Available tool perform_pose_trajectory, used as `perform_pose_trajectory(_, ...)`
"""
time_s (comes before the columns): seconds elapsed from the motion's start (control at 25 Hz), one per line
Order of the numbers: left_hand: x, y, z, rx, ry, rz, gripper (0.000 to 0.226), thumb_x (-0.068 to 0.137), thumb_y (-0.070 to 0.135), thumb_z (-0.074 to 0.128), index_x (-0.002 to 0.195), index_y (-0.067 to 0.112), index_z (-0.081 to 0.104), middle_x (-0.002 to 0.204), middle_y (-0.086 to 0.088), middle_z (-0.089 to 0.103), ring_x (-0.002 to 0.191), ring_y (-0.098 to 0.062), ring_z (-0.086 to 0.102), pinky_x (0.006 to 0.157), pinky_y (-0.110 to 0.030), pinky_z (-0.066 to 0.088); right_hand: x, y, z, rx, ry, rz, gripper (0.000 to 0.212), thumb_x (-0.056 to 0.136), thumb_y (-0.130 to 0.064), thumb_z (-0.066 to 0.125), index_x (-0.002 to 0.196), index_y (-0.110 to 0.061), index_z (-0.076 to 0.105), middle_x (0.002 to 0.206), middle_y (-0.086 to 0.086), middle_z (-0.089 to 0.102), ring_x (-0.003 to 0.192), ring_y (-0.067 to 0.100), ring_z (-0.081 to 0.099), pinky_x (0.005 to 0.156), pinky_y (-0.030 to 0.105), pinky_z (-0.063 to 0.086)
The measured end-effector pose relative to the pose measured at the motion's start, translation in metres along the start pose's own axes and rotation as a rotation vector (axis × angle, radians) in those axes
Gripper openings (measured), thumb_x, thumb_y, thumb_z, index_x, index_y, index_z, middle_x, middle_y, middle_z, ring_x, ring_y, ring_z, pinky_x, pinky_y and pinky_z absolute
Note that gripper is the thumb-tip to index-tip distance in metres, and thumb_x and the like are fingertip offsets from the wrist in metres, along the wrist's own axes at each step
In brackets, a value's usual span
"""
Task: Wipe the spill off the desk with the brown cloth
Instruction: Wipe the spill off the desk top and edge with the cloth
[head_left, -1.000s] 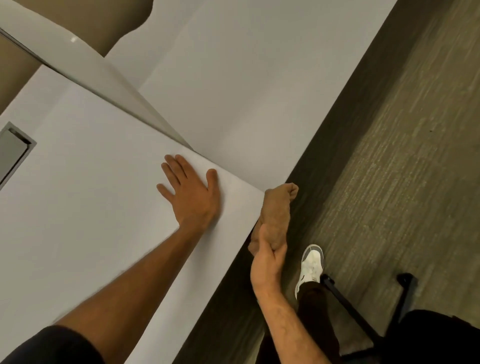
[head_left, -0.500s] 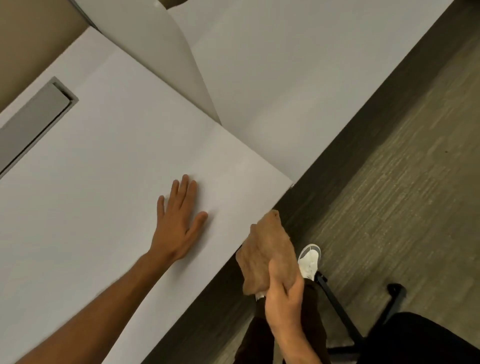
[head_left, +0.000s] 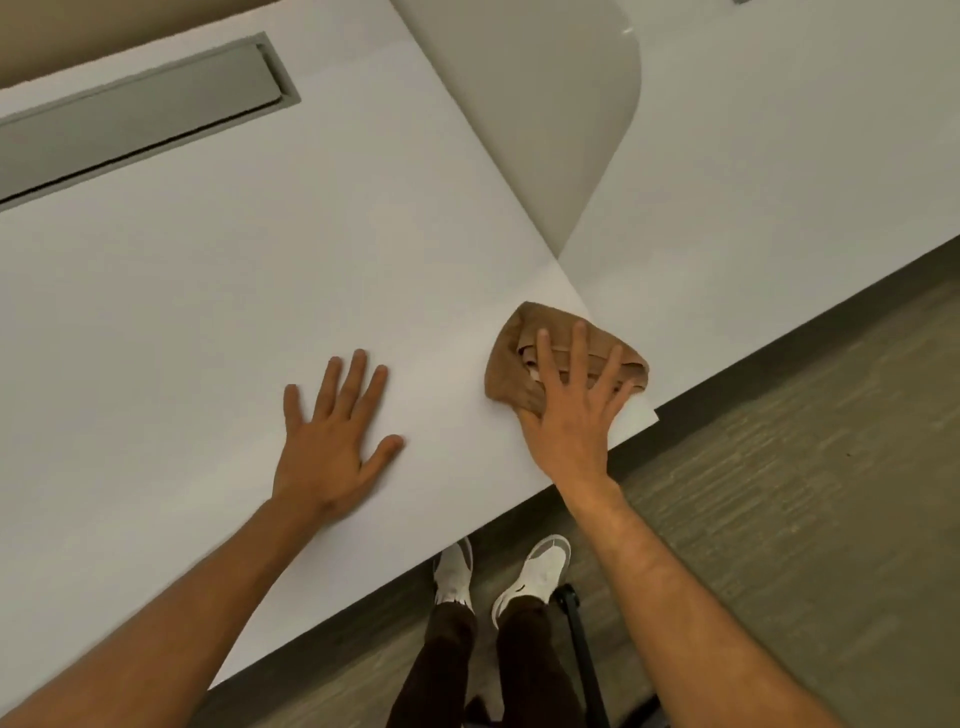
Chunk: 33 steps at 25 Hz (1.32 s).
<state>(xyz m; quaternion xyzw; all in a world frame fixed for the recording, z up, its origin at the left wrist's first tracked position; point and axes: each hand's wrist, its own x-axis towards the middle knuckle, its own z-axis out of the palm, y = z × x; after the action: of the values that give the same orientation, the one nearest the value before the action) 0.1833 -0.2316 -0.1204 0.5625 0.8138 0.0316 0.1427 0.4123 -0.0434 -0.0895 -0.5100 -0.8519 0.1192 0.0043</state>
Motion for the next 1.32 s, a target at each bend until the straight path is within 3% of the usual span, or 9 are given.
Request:
perform_pose_trajectory(0.2,0.003,-0.001,0.0,-0.097,0.031,-0.003,0.082,0.103,0.071,0.015,0.167,0.027,-0.01,0.176,0.007,-0.013,0.162,-0.017,-0.012,0.127,-0.061,-0.004,0.05,-0.051,0.015,0.049,0.054,-0.03,0.069,0.094,-0.058,0.042,0.156,-0.035,0.027,0.167,0.009,0.021,0.148,0.053,0.008,0.11,0.078,0.007)
perform_pose_trajectory(0.28,0.001,-0.004,0.0,-0.199,0.079,-0.009,0.083,0.103,0.07,0.013,0.167,0.024,-0.01,0.176,0.006,-0.011,0.162,-0.016,-0.009,0.129,-0.054,-0.007,0.045,-0.078,0.025,0.045,0.036,-0.196,0.067,0.092,-0.06,0.034,0.155,-0.037,0.03,0.166,0.008,0.024,0.148,0.053,0.01,0.112,0.077,0.008)
perform_pose_trajectory(0.4,0.001,-0.005,-0.002,-0.397,0.146,-0.046,0.08,0.103,0.068,0.009,0.168,0.023,-0.006,0.177,0.003,-0.002,0.163,-0.015,-0.004,0.13,-0.045,-0.008,0.011,-0.101,0.039,0.067,-0.01,-0.455,0.066,0.091,-0.06,0.04,0.153,-0.039,0.034,0.165,0.006,0.027,0.149,0.052,0.008,0.111,0.076,0.012)
perform_pose_trajectory(0.48,-0.002,-0.007,-0.003,-0.459,0.141,-0.041,0.079,0.103,0.068,0.004,0.168,0.024,0.001,0.177,0.002,0.007,0.163,-0.013,-0.002,0.13,-0.048,-0.007,-0.022,-0.098,0.047,0.055,-0.036,-0.572,0.065,0.092,-0.06,0.044,0.153,-0.04,0.032,0.165,0.006,0.026,0.149,0.052,0.006,0.111,0.076,0.014)
perform_pose_trajectory(0.6,-0.002,-0.009,-0.003,-0.296,0.075,0.015,0.074,0.104,0.067,0.005,0.168,0.03,0.004,0.177,0.005,-0.002,0.162,-0.017,-0.01,0.128,-0.06,-0.003,-0.057,-0.065,0.051,0.044,-0.059,-0.727,0.066,0.091,-0.057,0.05,0.153,-0.043,0.03,0.166,0.003,0.021,0.15,0.051,0.001,0.114,0.075,0.012)
perform_pose_trajectory(0.68,-0.001,-0.006,-0.003,-0.115,0.03,0.014,0.079,0.102,0.072,0.012,0.168,0.031,-0.001,0.176,0.003,-0.013,0.162,-0.021,-0.015,0.128,-0.06,-0.004,-0.066,-0.031,0.048,0.009,-0.052,-0.772,0.071,0.089,-0.055,0.058,0.153,-0.044,0.027,0.167,0.001,0.019,0.151,0.049,-0.001,0.115,0.074,0.013)
perform_pose_trajectory(0.96,-0.001,-0.002,0.002,-0.011,0.009,-0.01,0.09,0.098,0.078,0.022,0.167,0.029,-0.01,0.175,0.0,-0.02,0.161,-0.025,-0.018,0.127,-0.062,-0.001,-0.061,0.06,0.027,0.01,0.031,-0.591,0.071,0.085,-0.038,0.067,0.15,-0.038,0.038,0.161,0.007,0.035,0.148,0.049,0.016,0.111,0.073,0.023)
perform_pose_trajectory(1.16,0.0,-0.004,0.006,-0.044,0.033,-0.002,0.086,0.1,0.076,0.023,0.167,0.032,-0.009,0.175,0.004,-0.019,0.161,-0.022,-0.017,0.128,-0.059,-0.004,-0.051,0.087,0.01,0.016,0.12,-0.213,0.075,0.081,-0.024,0.068,0.151,-0.03,0.041,0.161,0.012,0.034,0.147,0.049,0.017,0.111,0.07,0.029)
perform_pose_trajectory(1.32,0.001,-0.006,0.006,-0.047,0.007,0.004,0.088,0.099,0.078,0.023,0.166,0.033,-0.01,0.174,0.004,-0.021,0.161,-0.021,-0.019,0.127,-0.058,-0.008,-0.085,0.078,0.002,0.274,0.141,0.051,0.072,0.084,-0.008,0.068,0.15,-0.023,0.044,0.163,0.01,0.025,0.148,0.039,0.019,0.12,0.056,0.021)
